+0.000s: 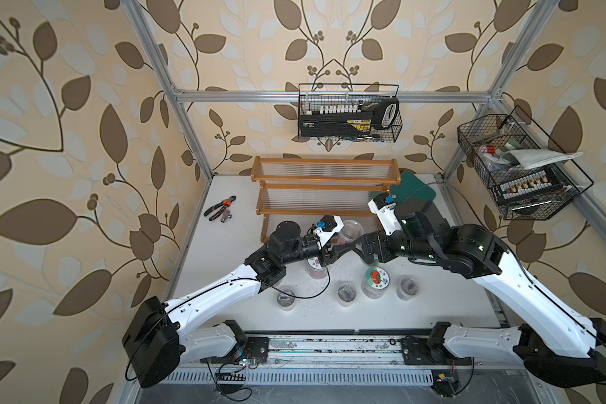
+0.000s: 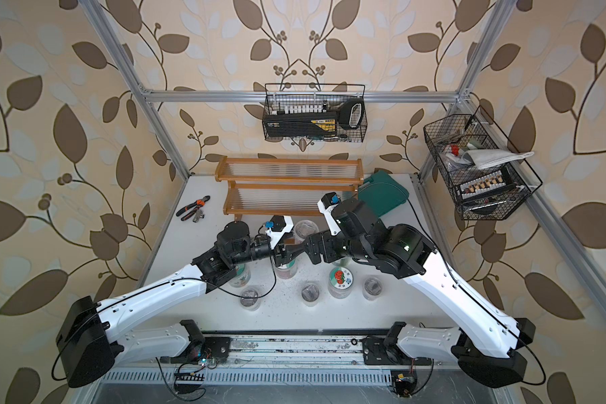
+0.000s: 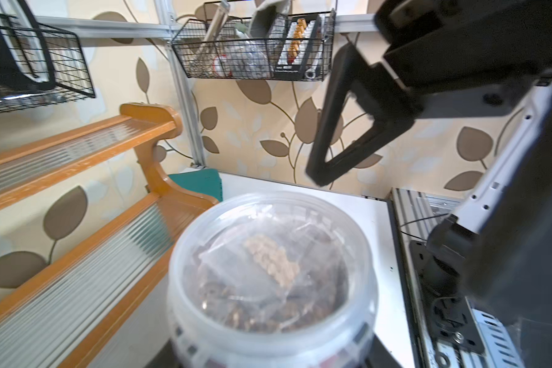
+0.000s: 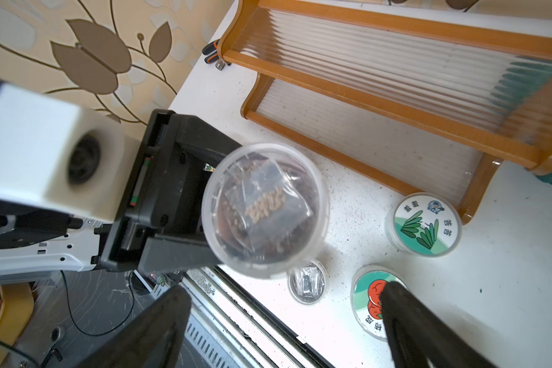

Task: Place the seed container on the shelf
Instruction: Place the seed jar on the shelf.

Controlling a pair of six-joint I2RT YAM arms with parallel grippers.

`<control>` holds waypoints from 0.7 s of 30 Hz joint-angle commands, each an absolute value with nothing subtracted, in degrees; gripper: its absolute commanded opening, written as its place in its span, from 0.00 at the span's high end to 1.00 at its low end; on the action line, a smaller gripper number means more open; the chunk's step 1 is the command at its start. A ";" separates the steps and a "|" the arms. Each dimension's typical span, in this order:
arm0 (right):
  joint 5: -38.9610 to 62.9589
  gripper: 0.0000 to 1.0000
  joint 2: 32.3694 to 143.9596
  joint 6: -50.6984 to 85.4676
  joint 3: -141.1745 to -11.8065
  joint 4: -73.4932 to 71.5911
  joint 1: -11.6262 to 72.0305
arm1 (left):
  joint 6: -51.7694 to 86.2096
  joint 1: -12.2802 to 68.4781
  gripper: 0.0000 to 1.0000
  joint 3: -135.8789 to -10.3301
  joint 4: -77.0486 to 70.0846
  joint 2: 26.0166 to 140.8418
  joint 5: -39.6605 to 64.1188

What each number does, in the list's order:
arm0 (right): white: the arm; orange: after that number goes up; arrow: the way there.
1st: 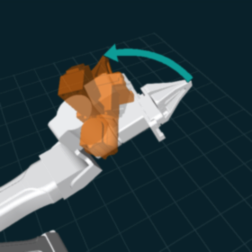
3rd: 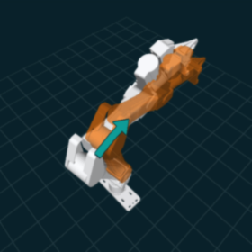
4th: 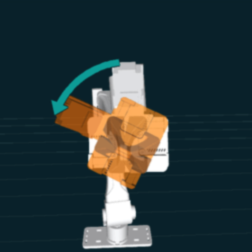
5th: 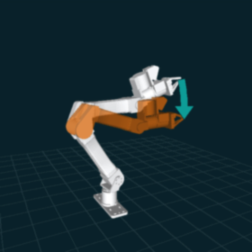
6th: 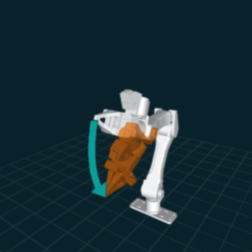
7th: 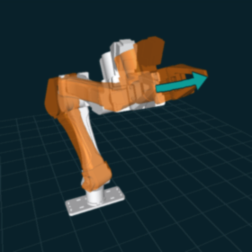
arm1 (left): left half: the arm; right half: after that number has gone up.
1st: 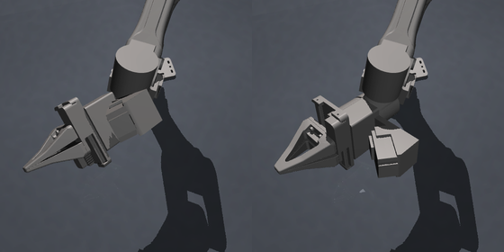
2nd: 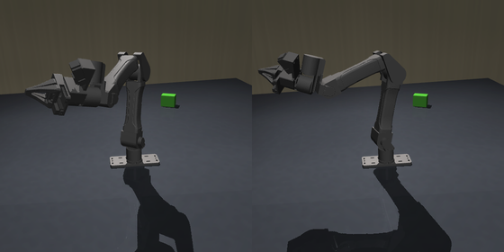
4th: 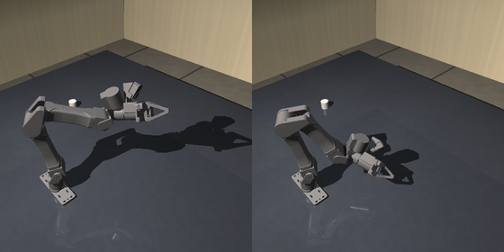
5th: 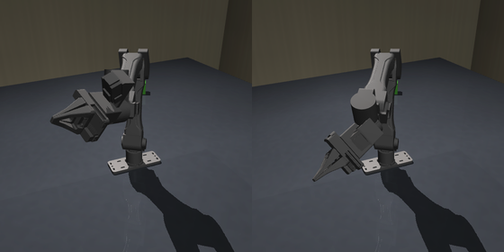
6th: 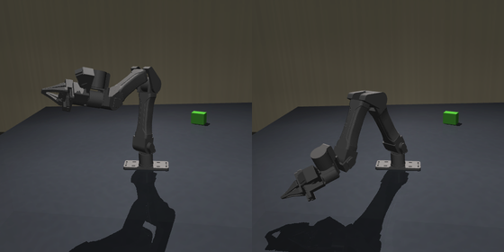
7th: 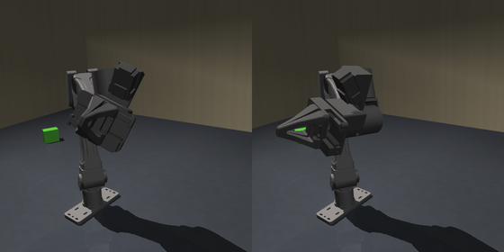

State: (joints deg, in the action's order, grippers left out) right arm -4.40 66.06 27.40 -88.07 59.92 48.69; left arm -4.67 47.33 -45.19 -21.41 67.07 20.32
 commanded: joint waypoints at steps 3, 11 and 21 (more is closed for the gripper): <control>-8.16 0.04 61.57 28.82 -85.60 59.75 48.61 | -6.44 47.37 0.51 -45.89 -27.38 65.71 1.24; -3.47 0.05 61.30 32.63 -78.18 55.95 48.53 | -1.97 39.55 0.55 -49.72 -29.87 68.48 -10.91; -1.96 0.05 60.64 33.66 -74.46 54.22 48.54 | -1.99 30.41 0.54 -57.45 -28.54 72.34 -17.50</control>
State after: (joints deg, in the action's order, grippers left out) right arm -2.90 61.47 32.80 -75.72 55.57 48.62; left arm -2.72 32.18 -53.39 -25.74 71.75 -13.37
